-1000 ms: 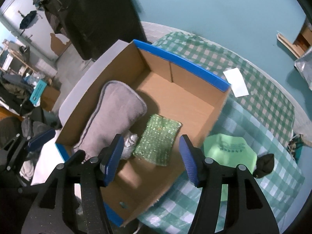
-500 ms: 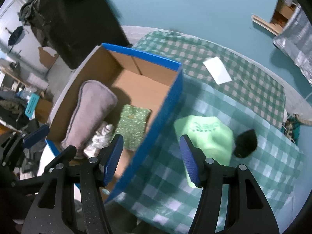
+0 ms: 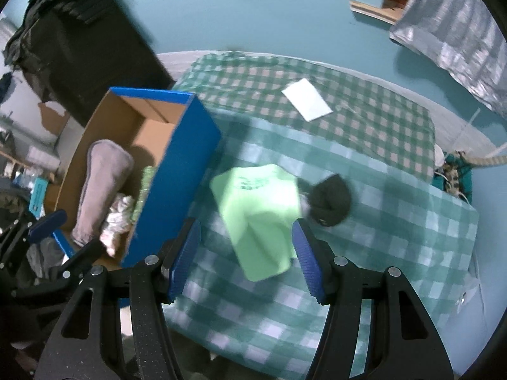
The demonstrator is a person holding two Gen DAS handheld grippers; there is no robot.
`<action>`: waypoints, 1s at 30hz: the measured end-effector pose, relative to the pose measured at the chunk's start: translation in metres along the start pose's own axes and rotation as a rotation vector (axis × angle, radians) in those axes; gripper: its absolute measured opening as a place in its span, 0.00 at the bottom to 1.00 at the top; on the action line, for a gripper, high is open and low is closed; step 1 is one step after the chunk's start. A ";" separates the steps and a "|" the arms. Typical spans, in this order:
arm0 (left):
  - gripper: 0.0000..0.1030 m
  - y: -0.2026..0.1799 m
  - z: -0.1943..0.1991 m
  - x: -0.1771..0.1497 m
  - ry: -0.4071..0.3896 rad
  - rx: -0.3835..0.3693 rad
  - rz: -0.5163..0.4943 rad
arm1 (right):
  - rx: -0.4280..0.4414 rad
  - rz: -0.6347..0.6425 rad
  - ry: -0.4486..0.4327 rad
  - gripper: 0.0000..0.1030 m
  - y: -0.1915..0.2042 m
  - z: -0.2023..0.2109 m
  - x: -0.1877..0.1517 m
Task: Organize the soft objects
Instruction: 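Move both tools back over the light-green cloth and black cap, then grasp the light-green cloth with the left gripper while the right grasps the black cap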
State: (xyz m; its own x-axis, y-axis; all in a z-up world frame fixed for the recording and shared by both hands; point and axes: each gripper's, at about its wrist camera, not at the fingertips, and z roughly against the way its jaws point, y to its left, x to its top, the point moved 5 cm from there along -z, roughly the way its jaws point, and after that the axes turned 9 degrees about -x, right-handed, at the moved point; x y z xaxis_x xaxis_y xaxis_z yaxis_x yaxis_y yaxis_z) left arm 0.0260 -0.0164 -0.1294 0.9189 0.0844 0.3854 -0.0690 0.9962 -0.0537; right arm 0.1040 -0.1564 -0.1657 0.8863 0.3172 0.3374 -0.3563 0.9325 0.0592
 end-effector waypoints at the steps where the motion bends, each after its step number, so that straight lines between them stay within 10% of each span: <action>1: 0.66 -0.005 -0.002 0.000 0.007 -0.005 -0.005 | -0.003 -0.006 0.000 0.59 -0.004 0.001 -0.002; 19: 0.70 -0.071 -0.042 0.002 0.084 -0.040 -0.084 | -0.052 -0.091 0.037 0.59 -0.090 -0.007 -0.031; 30: 0.73 -0.077 -0.088 0.000 0.151 -0.105 0.071 | -0.050 -0.090 0.065 0.59 -0.104 -0.023 -0.037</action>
State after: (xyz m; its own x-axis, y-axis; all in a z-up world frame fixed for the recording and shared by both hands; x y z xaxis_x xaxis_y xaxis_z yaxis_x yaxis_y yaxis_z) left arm 0.0652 -0.0948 -0.2067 0.9614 0.1424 0.2354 -0.1022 0.9792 -0.1751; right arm 0.1148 -0.2617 -0.2057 0.9318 0.2409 0.2716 -0.2606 0.9647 0.0386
